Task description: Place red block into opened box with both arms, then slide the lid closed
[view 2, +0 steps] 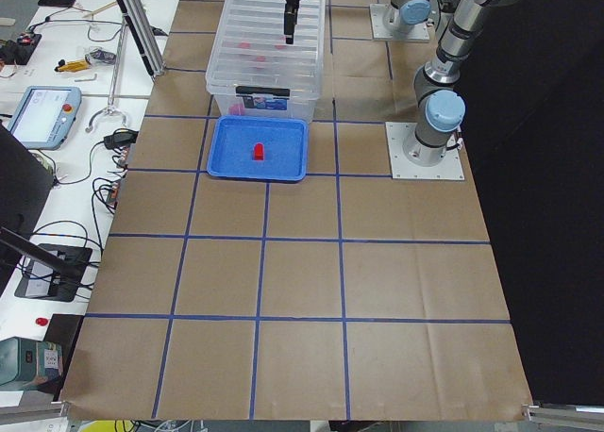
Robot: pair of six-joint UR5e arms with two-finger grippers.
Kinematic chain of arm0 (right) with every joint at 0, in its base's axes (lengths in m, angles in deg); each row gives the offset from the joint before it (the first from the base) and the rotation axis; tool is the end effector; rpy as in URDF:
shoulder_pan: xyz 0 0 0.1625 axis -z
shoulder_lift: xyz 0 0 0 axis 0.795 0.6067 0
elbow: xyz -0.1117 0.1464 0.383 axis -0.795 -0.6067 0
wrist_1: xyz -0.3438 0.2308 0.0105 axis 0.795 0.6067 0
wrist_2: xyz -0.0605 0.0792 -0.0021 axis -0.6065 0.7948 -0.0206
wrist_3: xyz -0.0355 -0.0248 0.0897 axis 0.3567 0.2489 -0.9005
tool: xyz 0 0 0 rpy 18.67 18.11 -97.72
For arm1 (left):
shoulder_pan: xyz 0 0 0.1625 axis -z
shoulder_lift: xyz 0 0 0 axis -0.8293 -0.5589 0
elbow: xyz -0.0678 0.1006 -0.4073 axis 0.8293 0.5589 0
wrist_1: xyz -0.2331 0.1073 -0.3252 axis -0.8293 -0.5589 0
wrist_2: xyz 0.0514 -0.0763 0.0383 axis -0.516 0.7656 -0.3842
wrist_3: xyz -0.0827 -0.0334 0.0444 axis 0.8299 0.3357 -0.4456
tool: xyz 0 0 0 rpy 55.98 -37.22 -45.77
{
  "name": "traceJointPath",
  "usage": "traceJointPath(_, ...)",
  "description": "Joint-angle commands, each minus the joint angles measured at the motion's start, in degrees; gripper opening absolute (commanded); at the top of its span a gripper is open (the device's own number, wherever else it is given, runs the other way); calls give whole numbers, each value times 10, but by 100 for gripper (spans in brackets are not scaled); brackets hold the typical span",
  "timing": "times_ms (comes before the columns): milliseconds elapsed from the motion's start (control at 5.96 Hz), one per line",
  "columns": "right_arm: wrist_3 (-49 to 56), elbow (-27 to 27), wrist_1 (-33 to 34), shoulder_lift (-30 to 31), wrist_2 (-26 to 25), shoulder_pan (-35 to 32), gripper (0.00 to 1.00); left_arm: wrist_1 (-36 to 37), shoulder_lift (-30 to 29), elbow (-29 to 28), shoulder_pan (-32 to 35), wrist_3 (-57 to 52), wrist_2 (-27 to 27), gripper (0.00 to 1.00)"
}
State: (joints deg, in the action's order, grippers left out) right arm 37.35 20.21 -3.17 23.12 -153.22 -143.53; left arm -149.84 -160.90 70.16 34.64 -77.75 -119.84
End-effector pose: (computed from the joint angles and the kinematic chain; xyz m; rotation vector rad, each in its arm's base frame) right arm 0.1429 -0.5050 0.5153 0.0940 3.1232 0.0404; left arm -0.1371 -0.4731 0.5243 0.1494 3.1194 -0.0452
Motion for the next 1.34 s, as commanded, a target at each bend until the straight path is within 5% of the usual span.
traceJointPath(0, 2, 1, 1, -1, 0, 0, 100, 0, 0, 1, 0, 0, 0, 98)
traceJointPath(1175, 24, 29, 4, -4, -7, 41, 100, 4, -1, 1, -1, 10, 15, 98)
